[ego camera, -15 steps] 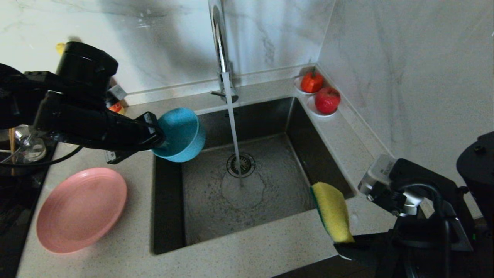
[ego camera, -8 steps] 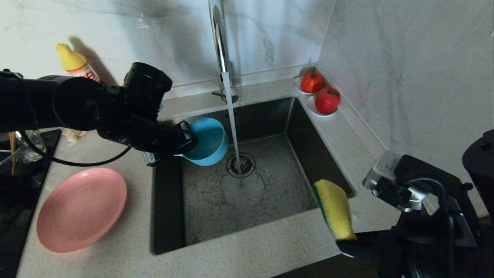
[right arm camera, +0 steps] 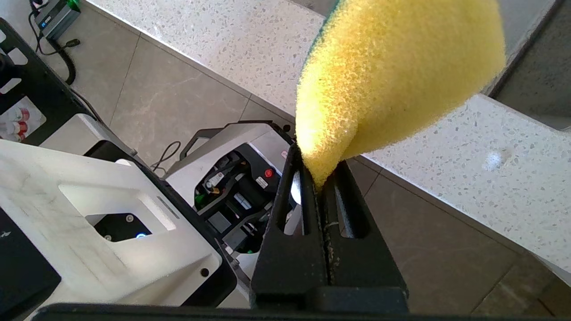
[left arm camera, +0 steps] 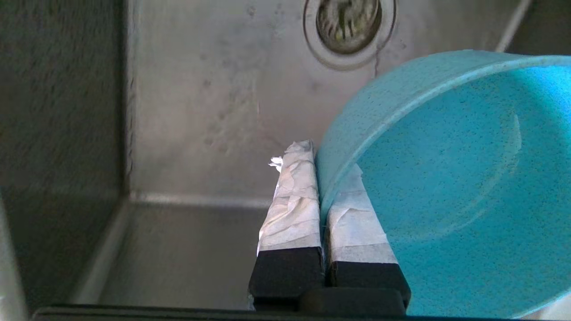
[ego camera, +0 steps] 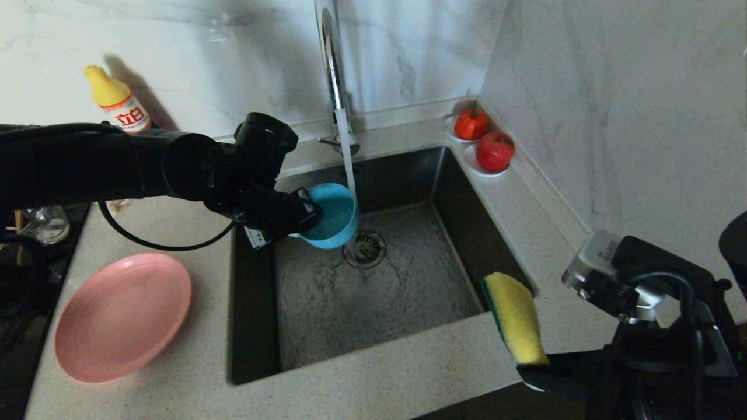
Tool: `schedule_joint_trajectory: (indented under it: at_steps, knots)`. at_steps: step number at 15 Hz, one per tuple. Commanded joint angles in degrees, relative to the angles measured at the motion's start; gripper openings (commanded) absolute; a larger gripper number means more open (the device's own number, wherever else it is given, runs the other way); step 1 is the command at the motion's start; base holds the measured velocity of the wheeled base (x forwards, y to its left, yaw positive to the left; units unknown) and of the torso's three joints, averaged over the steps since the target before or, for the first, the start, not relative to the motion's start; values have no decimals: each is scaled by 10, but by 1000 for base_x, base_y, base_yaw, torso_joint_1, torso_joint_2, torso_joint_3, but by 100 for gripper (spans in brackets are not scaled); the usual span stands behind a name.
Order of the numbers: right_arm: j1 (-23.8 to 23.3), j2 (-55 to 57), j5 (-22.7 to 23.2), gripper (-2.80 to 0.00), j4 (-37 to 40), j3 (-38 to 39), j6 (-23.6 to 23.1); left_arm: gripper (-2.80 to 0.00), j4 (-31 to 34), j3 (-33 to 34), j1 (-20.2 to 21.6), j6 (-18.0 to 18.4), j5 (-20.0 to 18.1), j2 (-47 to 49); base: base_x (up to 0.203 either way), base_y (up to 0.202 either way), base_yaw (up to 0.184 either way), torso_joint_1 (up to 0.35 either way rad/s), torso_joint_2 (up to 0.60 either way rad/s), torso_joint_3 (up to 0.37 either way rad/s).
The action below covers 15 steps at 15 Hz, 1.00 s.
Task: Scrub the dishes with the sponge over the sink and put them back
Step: Wash the bowl
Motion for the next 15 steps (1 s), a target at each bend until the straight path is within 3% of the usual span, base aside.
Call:
schedule_joint_trajectory:
  at_steps: [1, 4, 15]
  knots:
    - [0, -2, -1, -280, 1, 0, 1, -280, -2, -23, -1, -4, 3, 32, 0, 0, 0, 0, 0, 0]
    - [-2, -1, 8, -280, -4, 21, 3, -280, 2, -56, -2, -19, 5, 61, 0, 0, 0, 0, 0, 0]
    - [-27, -3, 32, -280, -6, 22, 3, -280, 8, -68, -16, -26, 7, 66, 0, 0, 0, 0, 0, 0]
